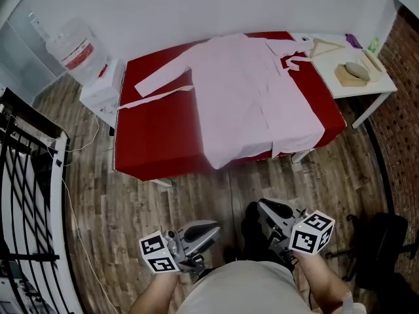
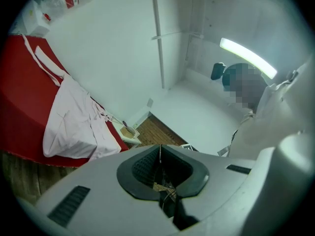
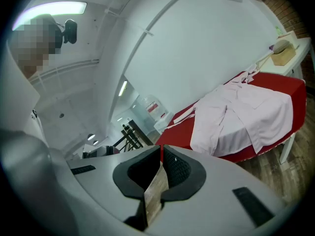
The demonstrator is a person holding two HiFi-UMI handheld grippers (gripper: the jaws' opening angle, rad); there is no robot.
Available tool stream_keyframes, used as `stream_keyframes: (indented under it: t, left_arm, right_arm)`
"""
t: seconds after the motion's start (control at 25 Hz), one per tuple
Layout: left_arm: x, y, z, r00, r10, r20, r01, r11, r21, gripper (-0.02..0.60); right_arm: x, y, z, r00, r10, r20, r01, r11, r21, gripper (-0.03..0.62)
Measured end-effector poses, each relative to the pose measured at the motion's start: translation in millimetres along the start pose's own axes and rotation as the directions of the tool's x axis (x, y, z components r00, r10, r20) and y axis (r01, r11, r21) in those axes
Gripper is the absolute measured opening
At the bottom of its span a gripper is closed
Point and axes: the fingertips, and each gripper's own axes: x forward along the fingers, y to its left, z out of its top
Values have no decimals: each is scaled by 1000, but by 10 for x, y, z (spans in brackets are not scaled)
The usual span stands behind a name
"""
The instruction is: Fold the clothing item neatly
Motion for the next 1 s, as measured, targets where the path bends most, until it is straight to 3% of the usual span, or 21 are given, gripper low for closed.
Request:
stream_keyframes:
  t: [0.52,0.72,1.0]
  left_arm:
    - [899,1232,911,991,123,-52,-120,991,58,6]
    - [1112,1607,1216,982,182,-56,-176,980,95,6]
    - [1274,2246,1610,966,216,-139,-192,967,168,6]
  right_arm:
    - [796,-1061,743,993,27,-114,-34,998,-54,14]
    - [903,-1316,878,990,-10,-138,-3,995,-97,14]
    - [1146,-1604,841,983,-94,-160,74,989,-126,14]
